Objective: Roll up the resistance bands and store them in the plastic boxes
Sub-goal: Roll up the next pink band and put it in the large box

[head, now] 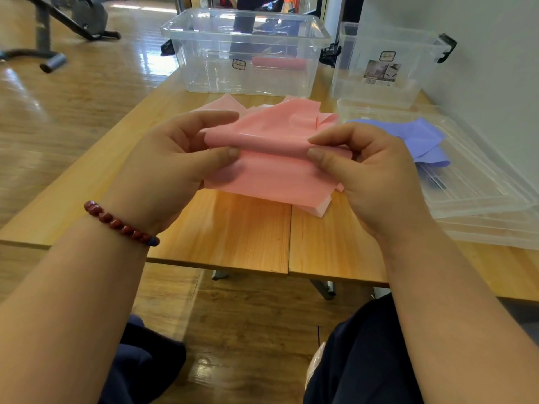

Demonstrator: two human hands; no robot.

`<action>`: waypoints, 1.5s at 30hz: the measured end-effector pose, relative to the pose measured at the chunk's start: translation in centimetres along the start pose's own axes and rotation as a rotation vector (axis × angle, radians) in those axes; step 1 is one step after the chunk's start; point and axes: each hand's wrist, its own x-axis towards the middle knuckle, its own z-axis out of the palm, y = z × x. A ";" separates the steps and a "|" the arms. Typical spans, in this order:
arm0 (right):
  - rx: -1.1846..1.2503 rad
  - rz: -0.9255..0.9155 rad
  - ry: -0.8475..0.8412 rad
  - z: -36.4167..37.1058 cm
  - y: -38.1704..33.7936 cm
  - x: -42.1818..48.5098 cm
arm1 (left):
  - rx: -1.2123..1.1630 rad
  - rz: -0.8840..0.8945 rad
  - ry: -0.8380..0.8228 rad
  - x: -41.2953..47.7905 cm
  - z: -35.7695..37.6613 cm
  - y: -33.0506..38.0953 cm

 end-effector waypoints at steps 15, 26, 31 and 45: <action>0.028 -0.062 -0.004 -0.1 0.3 0.1 | 0.010 -0.033 -0.036 0.0 0.1 0.1; 0.014 0.076 -0.067 -0.3 0.2 0.0 | -0.037 0.000 -0.028 0.1 -0.1 -0.2; 0.027 0.004 -0.039 -0.4 0.3 0.1 | -0.031 -0.014 -0.069 0.0 0.0 -0.1; 0.038 -0.019 -0.094 0.4 0.3 -0.1 | -0.075 -0.011 -0.141 -0.2 1.1 -0.7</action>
